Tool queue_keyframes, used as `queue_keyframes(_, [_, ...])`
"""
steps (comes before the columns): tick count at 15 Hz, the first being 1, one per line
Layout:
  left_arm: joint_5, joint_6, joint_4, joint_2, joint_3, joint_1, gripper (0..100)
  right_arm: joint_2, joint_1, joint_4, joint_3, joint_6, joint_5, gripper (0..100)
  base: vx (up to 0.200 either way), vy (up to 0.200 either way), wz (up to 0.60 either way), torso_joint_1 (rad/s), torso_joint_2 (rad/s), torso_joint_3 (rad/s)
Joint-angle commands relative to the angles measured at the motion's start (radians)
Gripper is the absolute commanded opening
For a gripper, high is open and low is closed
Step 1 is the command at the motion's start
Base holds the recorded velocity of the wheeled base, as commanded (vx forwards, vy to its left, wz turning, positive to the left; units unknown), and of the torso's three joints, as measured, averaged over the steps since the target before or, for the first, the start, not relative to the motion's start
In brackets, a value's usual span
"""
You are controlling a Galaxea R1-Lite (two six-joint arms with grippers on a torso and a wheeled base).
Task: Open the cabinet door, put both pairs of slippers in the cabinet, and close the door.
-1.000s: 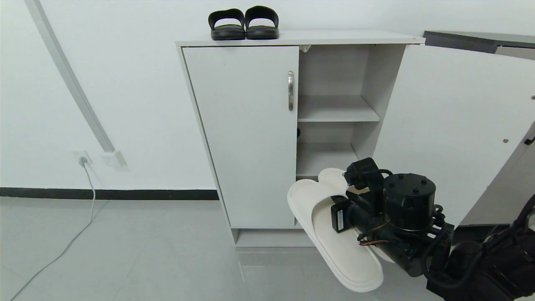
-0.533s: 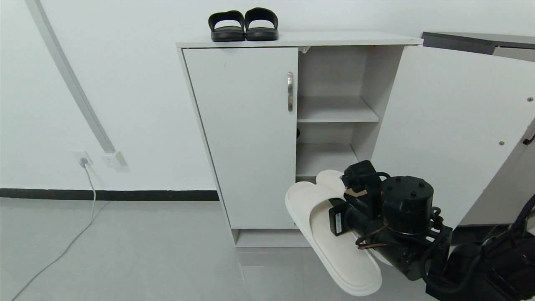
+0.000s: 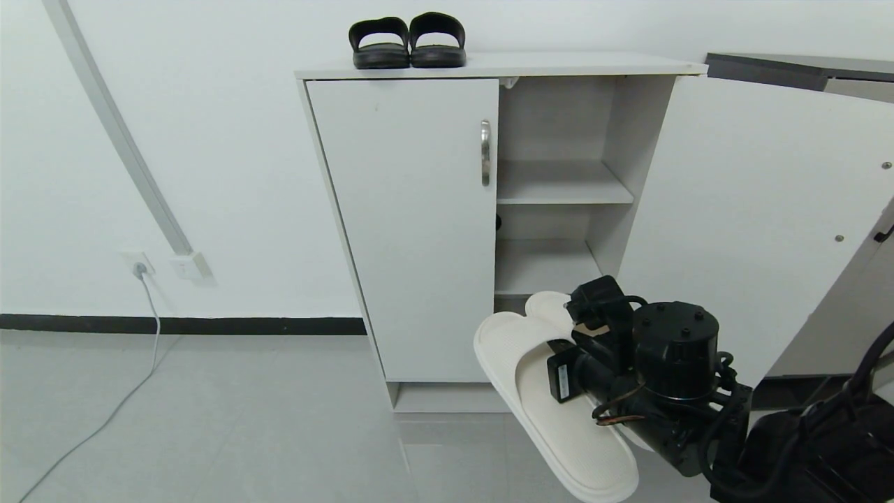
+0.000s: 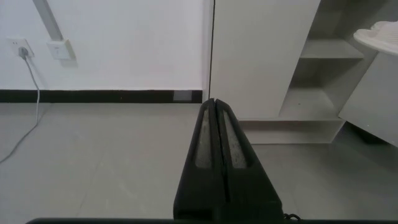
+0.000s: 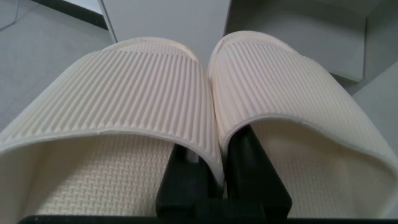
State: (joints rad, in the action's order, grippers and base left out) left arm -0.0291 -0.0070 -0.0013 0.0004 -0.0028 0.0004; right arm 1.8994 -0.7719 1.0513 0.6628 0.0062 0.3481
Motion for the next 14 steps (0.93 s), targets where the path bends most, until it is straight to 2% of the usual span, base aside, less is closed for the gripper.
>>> queue_keyframes(1, [0.005,0.007,0.001,0.001,0.003,0.000,0,0.009,-0.009,0.001,0.001,0.000,0.002,0,0.000,0.000,0.00,0.000,0.00,0.000])
queue_keyframes(5, [0.005,0.002,0.001,0.001,0.003,0.000,0,0.056,-0.018,-0.010,0.081,0.029,0.037,0,0.000,0.000,0.00,0.000,0.00,0.000])
queue_keyframes(7, [0.005,0.002,0.001,0.001,0.001,0.001,0,0.104,-0.032,-0.062,0.186,0.072,0.127,0,0.000,0.000,0.00,0.000,0.00,0.000])
queue_keyframes(9, [0.005,0.002,0.001,0.001,0.001,0.001,0,0.138,-0.052,-0.175,0.279,0.129,0.258,0,0.000,0.000,0.00,0.000,0.00,0.000])
queue_keyframes(11, [0.003,0.002,0.001,0.001,0.001,0.001,0,0.191,-0.060,-0.214,0.365,0.170,0.370,0,0.000,0.000,0.00,0.000,0.00,0.000])
queue_keyframes(14, [0.002,0.002,0.001,0.001,0.003,0.001,0,0.213,-0.056,-0.214,0.382,0.172,0.400,0,0.000,0.000,0.00,0.000,0.00,0.000])
